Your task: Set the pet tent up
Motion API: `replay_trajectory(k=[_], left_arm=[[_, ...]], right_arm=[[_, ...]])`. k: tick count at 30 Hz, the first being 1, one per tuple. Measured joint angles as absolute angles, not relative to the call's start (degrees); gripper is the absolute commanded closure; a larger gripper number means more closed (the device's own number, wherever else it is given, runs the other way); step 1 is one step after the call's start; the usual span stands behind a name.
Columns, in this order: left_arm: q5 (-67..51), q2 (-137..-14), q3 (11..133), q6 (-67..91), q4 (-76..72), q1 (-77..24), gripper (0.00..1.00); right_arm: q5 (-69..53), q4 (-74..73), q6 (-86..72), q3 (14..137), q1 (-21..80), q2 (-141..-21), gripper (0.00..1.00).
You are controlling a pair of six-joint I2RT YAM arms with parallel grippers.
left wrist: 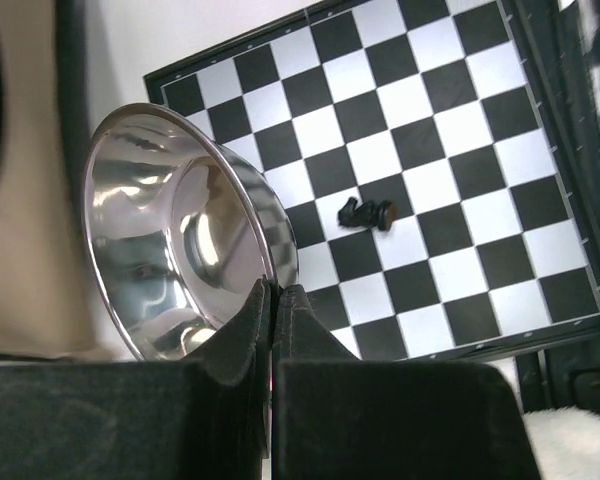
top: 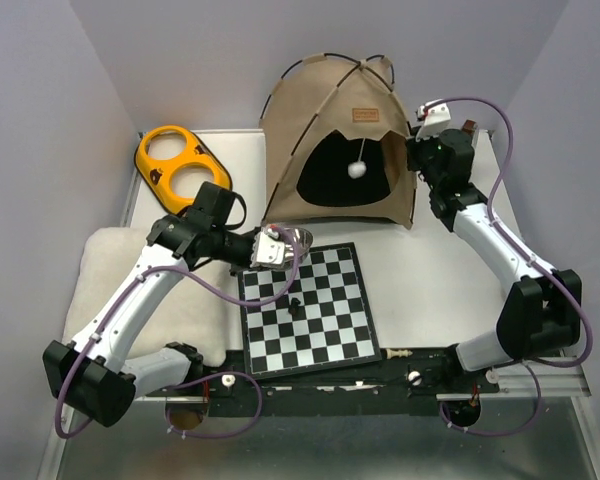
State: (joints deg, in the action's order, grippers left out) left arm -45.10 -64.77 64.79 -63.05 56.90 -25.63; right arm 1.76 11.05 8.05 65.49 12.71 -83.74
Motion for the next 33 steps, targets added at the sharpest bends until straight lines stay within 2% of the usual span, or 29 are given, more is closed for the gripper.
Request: replay_trajectory(k=[6, 7, 10, 11, 13, 16, 18, 20, 25, 33], left_arm=[[-47.42, -65.67, 64.77, -53.71, 53.87, -25.89, 1.00], [-47.20, -65.19, 64.49, -51.22, 52.23, -25.78, 1.00], [-45.34, -62.11, 62.22, -41.74, 45.34, -22.09, 1.00], [-44.84, -61.73, 62.13, -39.86, 44.05, -20.05, 1.00], [-42.74, -62.04, 62.98, -35.88, 40.86, -14.52, 1.00], [-38.68, -65.52, 66.41, -33.98, 38.09, -8.23, 1.00], [-35.79, -69.58, 69.60, -34.65, 36.40, -4.71, 1.00], [-33.10, -73.82, 72.58, -36.27, 35.20, -2.44, 1.00], [-26.68, -93.80, 87.18, -39.79, 31.35, 4.86, 1.00], [-19.25, -122.32, 113.97, -43.27, 29.34, 10.63, 1.00]], right_arm=[[11.29, 12.75, 9.52, 65.82, 12.73, -83.81, 0.99], [11.66, 13.28, 9.85, 64.55, 12.67, -83.02, 0.94], [10.15, 12.93, 10.70, 60.93, 12.47, -80.73, 0.48], [9.04, 12.32, 10.72, 60.42, 12.43, -80.51, 0.39], [6.17, 10.52, 11.14, 60.20, 12.43, -80.44, 0.27], [1.50, 7.31, 11.46, 60.27, 12.43, -79.99, 0.18], [-1.65, 4.93, 11.22, 60.69, 12.43, -79.20, 0.06], [-4.38, 1.98, 10.68, 61.78, 12.43, -78.30, 0.00], [-9.80, -5.43, 9.58, 66.08, 12.40, -74.76, 0.00], [-17.91, -15.22, 7.07, 68.86, 12.36, -67.33, 0.00]])
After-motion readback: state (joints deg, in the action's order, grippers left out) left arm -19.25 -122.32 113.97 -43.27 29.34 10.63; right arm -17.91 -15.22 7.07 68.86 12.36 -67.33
